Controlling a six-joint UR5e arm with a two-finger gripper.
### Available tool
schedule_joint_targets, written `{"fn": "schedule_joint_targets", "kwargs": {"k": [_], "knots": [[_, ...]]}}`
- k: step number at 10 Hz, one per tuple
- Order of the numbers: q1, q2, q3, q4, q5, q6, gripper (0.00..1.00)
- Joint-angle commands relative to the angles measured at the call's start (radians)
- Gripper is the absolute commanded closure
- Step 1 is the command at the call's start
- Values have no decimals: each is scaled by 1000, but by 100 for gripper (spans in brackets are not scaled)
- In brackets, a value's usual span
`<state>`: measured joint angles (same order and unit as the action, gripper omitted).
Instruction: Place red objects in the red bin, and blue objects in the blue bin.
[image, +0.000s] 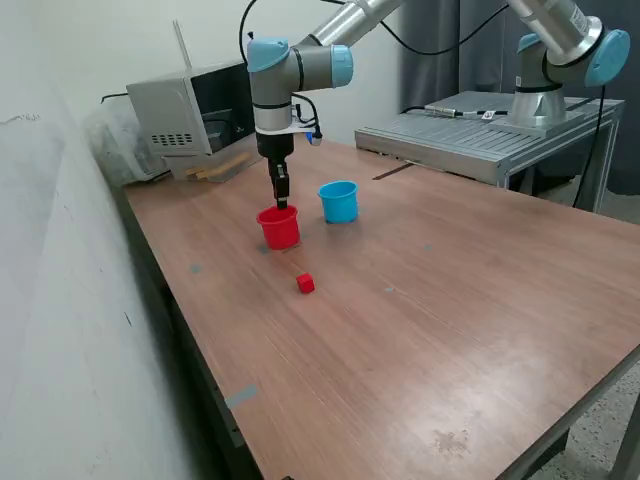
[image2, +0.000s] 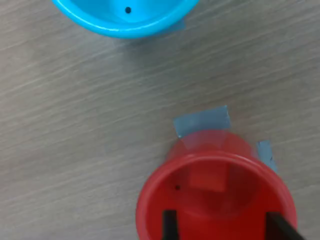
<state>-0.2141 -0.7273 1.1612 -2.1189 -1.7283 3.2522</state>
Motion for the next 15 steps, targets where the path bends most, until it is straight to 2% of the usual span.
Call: {"fn": "schedule_joint_targets", "kwargs": {"k": [1, 3, 6, 8, 10, 13, 15], "knots": [[1, 2, -2, -1, -4, 1, 0], [4, 2, 3, 2, 1, -8, 0], [86, -4, 9, 42, 6, -161, 0], [128, -7, 12, 54, 12, -169, 0], [162, -14, 14, 57, 47, -178, 0], [212, -17, 12, 88, 159, -175, 0], [236, -20, 9, 120, 185, -167, 0]]}}
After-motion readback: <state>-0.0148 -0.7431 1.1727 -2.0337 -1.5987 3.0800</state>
